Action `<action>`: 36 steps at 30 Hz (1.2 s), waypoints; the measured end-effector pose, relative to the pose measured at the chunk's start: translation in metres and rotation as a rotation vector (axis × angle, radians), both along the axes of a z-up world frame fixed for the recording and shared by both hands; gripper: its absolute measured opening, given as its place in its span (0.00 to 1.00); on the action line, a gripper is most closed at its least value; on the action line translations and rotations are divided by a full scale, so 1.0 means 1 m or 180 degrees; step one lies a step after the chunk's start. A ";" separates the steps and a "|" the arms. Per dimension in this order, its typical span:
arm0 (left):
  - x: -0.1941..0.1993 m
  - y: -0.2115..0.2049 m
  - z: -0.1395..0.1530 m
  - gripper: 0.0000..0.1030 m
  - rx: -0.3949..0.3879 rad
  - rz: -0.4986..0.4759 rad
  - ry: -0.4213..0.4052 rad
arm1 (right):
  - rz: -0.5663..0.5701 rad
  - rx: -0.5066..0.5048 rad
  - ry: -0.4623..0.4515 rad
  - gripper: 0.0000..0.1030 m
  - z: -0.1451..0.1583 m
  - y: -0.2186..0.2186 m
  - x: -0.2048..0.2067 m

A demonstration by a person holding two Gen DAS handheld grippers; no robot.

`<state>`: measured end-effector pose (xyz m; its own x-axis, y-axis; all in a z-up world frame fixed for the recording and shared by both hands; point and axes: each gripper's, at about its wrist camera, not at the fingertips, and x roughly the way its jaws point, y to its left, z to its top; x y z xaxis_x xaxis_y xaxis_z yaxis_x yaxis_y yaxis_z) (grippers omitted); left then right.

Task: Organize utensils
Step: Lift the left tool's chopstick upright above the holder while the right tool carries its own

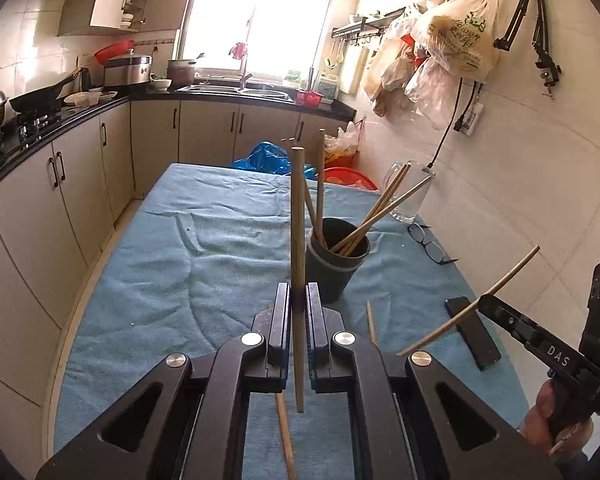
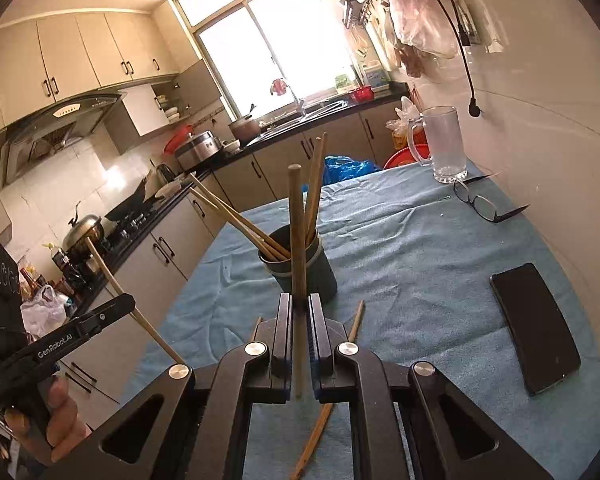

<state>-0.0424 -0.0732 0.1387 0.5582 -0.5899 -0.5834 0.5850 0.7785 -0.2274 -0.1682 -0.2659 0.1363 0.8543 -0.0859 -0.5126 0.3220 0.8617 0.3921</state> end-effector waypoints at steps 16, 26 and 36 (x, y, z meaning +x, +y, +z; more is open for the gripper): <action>-0.005 -0.006 0.003 0.06 0.0001 -0.0048 -0.0001 | -0.0019 0.0035 -0.0072 0.07 0.005 -0.004 -0.008; -0.006 -0.008 0.001 0.06 -0.0003 -0.0072 0.0025 | -0.0040 0.0043 -0.0091 0.07 0.009 -0.006 -0.011; -0.004 -0.010 0.002 0.06 -0.0030 -0.0089 0.0059 | -0.0050 0.0036 -0.0101 0.07 0.011 -0.007 -0.011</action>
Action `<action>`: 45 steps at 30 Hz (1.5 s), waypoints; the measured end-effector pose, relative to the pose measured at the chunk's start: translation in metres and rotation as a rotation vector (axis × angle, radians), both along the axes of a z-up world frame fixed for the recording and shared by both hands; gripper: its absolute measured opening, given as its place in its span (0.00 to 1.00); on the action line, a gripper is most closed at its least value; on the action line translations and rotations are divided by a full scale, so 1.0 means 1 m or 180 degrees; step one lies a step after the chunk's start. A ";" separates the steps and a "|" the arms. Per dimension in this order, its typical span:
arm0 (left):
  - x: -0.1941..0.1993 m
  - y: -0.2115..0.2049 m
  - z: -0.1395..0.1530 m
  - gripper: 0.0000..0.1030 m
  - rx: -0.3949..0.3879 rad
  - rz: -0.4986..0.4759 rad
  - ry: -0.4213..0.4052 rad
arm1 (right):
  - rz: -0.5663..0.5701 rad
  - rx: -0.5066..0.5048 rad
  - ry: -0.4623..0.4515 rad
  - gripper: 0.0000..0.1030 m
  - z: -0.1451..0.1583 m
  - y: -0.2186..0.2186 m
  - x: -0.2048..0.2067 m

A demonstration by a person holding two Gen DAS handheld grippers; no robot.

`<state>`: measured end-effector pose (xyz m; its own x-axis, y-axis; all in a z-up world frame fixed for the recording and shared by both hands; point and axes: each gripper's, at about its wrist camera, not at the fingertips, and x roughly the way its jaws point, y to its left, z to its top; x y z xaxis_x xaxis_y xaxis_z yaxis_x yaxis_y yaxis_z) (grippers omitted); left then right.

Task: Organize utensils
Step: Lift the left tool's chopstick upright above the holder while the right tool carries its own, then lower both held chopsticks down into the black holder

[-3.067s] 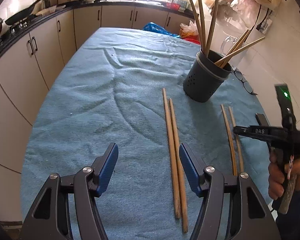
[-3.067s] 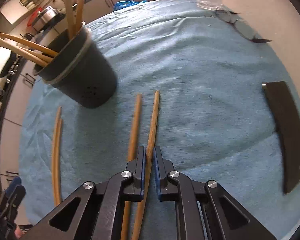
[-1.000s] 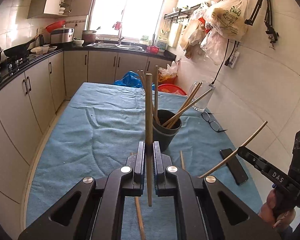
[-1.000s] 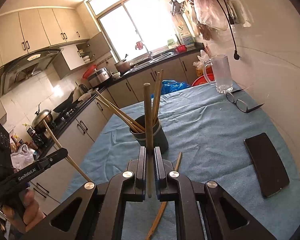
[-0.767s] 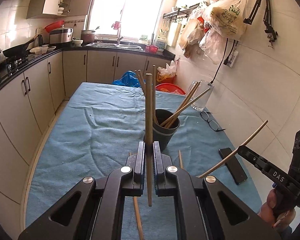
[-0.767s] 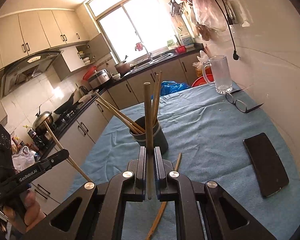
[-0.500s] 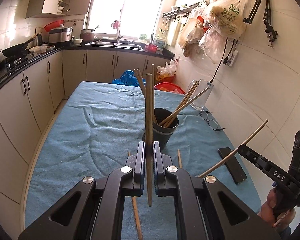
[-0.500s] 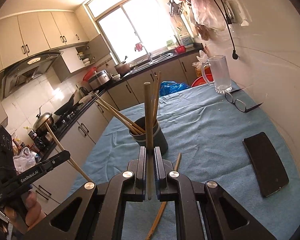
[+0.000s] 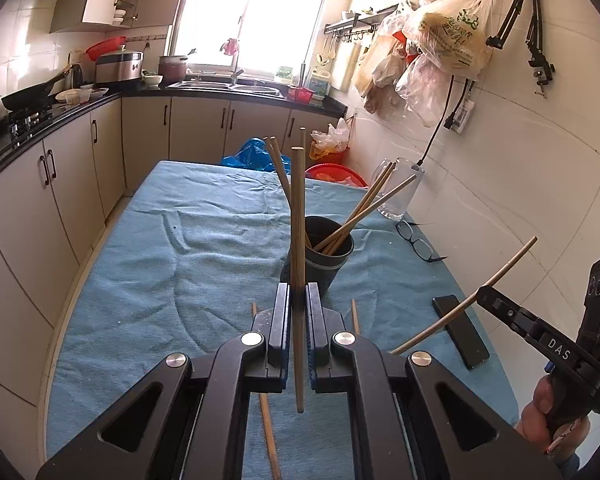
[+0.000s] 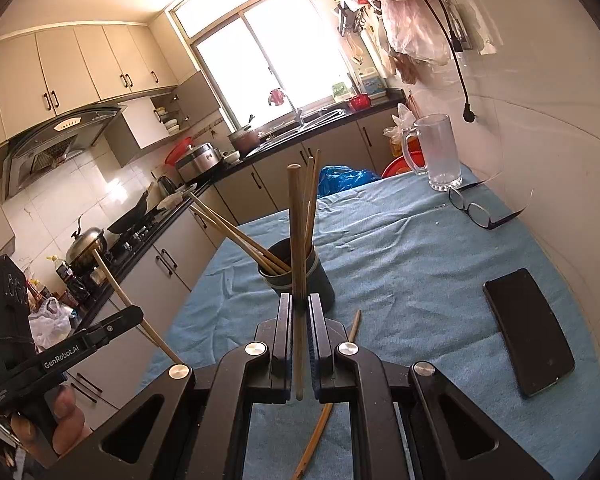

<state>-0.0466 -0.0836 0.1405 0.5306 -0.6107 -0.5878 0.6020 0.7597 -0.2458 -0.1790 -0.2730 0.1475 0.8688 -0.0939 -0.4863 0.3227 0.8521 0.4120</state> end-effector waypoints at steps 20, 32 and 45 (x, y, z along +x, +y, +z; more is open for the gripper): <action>0.025 -0.028 0.045 0.06 -0.0069 -0.0144 -0.0131 | -0.0056 -0.0049 -0.0237 0.07 0.047 -0.024 0.021; 0.056 -0.062 0.088 0.06 -0.0181 -0.0141 -0.0344 | -0.0134 -0.0140 -0.0388 0.07 0.081 -0.042 0.061; 0.104 -0.098 0.071 0.06 -0.0132 -0.0073 -0.0196 | -0.0147 -0.0189 -0.0261 0.07 0.076 -0.056 0.119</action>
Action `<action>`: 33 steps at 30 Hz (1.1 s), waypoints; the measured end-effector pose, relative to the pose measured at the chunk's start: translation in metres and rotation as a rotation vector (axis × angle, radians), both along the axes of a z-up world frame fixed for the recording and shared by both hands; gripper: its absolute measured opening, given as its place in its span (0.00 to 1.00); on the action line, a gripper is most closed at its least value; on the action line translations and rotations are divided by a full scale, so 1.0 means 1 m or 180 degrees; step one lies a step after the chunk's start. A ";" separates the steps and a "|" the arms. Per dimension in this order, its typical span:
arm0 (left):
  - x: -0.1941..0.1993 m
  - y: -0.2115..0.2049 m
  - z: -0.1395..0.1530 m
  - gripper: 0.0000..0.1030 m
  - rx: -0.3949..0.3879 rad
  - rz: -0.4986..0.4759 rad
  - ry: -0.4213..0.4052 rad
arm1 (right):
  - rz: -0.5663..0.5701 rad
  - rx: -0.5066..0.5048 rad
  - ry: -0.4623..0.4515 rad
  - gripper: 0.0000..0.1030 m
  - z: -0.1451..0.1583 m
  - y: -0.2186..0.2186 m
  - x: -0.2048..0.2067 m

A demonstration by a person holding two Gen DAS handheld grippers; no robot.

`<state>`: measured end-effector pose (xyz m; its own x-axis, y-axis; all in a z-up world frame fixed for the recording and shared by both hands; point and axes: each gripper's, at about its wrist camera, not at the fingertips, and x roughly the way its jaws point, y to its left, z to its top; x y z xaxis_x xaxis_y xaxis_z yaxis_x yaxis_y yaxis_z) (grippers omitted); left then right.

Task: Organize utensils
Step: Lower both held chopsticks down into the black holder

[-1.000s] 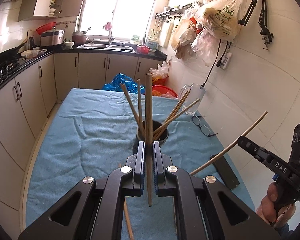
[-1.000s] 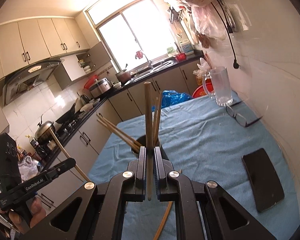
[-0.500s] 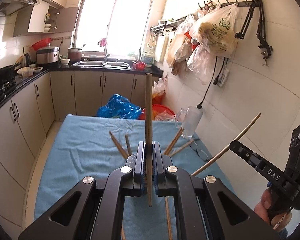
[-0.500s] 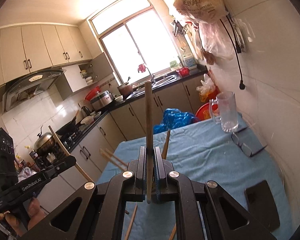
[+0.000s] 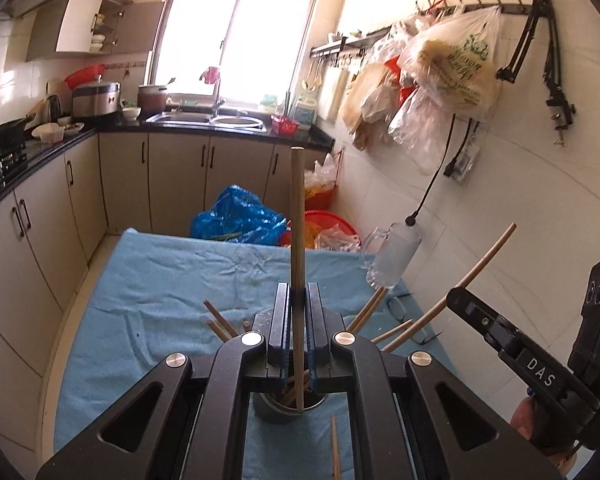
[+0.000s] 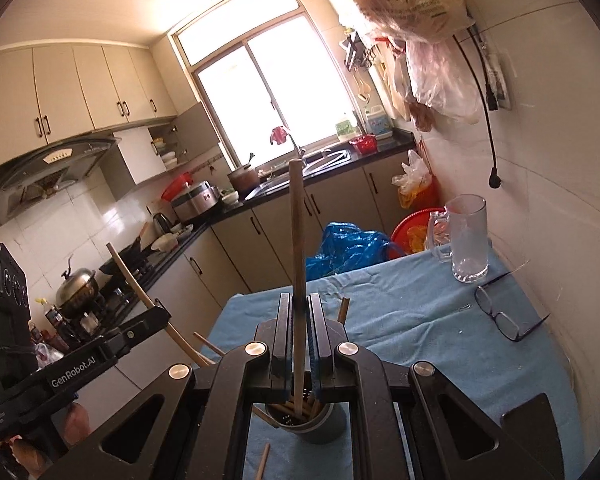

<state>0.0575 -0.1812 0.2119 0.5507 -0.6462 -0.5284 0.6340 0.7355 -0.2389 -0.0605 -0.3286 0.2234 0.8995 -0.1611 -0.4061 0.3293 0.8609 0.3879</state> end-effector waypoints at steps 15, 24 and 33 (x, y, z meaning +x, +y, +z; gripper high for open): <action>0.007 -0.005 -0.009 0.06 0.0023 -0.0095 0.0144 | 0.0017 -0.0071 0.0309 0.07 -0.032 0.003 0.032; 0.008 -0.007 -0.002 0.06 0.0034 -0.0031 0.0054 | 0.0013 -0.0078 0.0346 0.07 -0.036 0.005 0.035; 0.023 -0.013 -0.012 0.07 0.0063 0.0033 0.0142 | 0.0015 -0.0054 0.0457 0.07 -0.049 0.006 0.045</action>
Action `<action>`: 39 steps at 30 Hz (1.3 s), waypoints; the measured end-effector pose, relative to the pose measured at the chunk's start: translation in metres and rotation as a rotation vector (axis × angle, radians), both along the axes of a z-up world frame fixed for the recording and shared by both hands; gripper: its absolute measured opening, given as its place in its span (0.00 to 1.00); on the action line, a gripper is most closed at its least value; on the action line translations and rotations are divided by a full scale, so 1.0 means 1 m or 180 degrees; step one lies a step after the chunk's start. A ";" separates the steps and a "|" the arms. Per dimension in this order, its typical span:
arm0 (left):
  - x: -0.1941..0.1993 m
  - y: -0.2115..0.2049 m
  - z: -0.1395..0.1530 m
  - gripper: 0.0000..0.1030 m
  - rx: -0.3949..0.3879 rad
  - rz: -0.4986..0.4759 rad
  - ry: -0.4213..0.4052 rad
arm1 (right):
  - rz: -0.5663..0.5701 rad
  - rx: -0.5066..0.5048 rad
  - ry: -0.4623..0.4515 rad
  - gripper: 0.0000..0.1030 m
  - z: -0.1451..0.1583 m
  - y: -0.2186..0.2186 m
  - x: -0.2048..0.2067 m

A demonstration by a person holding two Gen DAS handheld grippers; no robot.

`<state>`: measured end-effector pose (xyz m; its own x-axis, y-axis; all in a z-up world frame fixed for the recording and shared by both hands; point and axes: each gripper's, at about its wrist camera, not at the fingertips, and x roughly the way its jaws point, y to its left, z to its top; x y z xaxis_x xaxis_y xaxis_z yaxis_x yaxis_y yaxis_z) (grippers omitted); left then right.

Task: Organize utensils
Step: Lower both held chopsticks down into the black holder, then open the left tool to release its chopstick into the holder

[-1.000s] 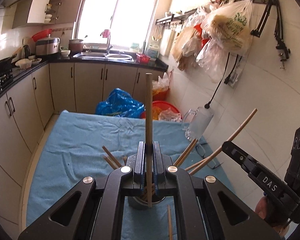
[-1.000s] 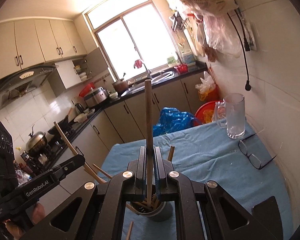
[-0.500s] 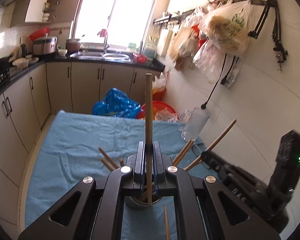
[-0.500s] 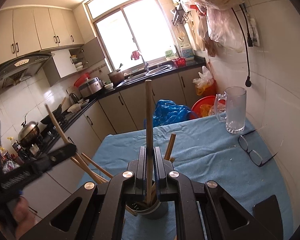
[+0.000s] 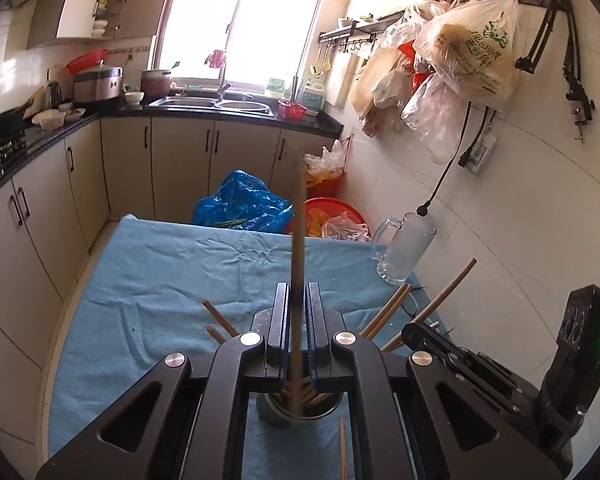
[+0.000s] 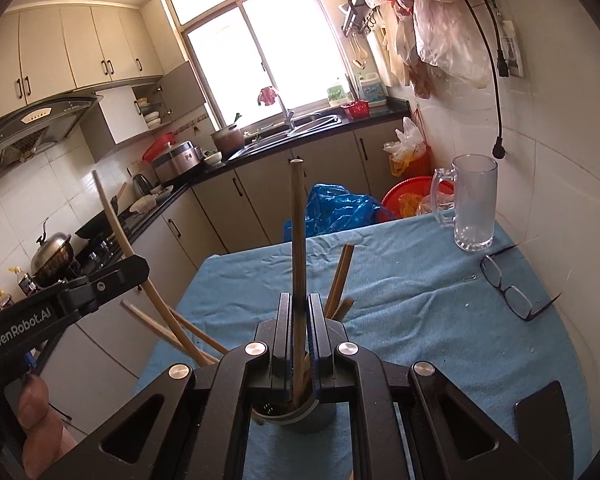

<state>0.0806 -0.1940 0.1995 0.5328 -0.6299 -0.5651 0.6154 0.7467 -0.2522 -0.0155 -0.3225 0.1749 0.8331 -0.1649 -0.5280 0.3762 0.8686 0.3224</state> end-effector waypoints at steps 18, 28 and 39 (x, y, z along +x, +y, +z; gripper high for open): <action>-0.020 0.029 -0.042 0.42 0.0502 -0.0554 0.0161 | 0.0016 -0.0019 -0.0010 0.07 -0.004 0.000 -0.002; -0.016 0.031 -0.136 0.51 0.1054 -0.0856 0.0589 | 0.0000 0.0007 -0.0027 0.07 -0.005 0.001 -0.005; -0.027 0.021 -0.137 0.06 0.1064 -0.0788 0.0525 | 0.0018 -0.0007 -0.0005 0.07 -0.004 0.000 -0.004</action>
<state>0.0540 -0.1734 0.0621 0.2745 -0.4954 -0.8242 0.7577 0.6392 -0.1319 -0.0194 -0.3225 0.1712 0.8349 -0.1613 -0.5262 0.3707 0.8715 0.3211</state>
